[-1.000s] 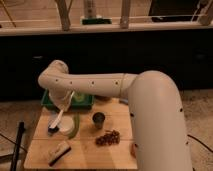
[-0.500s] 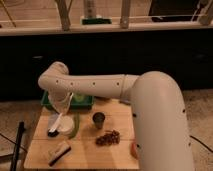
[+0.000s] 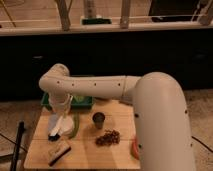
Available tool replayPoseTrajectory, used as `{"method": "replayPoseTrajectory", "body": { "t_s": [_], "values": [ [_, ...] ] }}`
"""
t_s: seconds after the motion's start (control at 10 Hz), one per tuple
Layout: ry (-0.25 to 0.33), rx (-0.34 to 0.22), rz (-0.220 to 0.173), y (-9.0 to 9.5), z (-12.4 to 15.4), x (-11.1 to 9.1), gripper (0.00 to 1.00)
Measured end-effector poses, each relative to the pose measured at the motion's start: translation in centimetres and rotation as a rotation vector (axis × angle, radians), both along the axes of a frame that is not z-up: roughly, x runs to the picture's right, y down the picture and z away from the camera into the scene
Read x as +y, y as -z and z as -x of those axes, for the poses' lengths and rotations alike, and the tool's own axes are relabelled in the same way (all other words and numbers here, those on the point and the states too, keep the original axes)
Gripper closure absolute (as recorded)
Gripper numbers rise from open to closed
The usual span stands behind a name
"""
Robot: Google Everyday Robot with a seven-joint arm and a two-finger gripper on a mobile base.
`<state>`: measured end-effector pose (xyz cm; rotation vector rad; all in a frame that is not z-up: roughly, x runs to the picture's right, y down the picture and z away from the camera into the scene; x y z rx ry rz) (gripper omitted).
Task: Place brush in paper cup
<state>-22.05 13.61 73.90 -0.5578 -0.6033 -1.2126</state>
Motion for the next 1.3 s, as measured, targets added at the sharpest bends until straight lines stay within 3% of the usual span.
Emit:
{"method": "replayPoseTrajectory", "body": {
  "t_s": [0.5,0.6,1.3],
  "values": [
    [0.016,-0.012,0.025,0.12,-0.49,0.68,0.99],
    [0.009,-0.014,0.037,0.04,-0.57,0.80,0.93],
    [0.009,-0.016,0.054,-0.04,-0.52,0.79,0.24]
  ]
}}
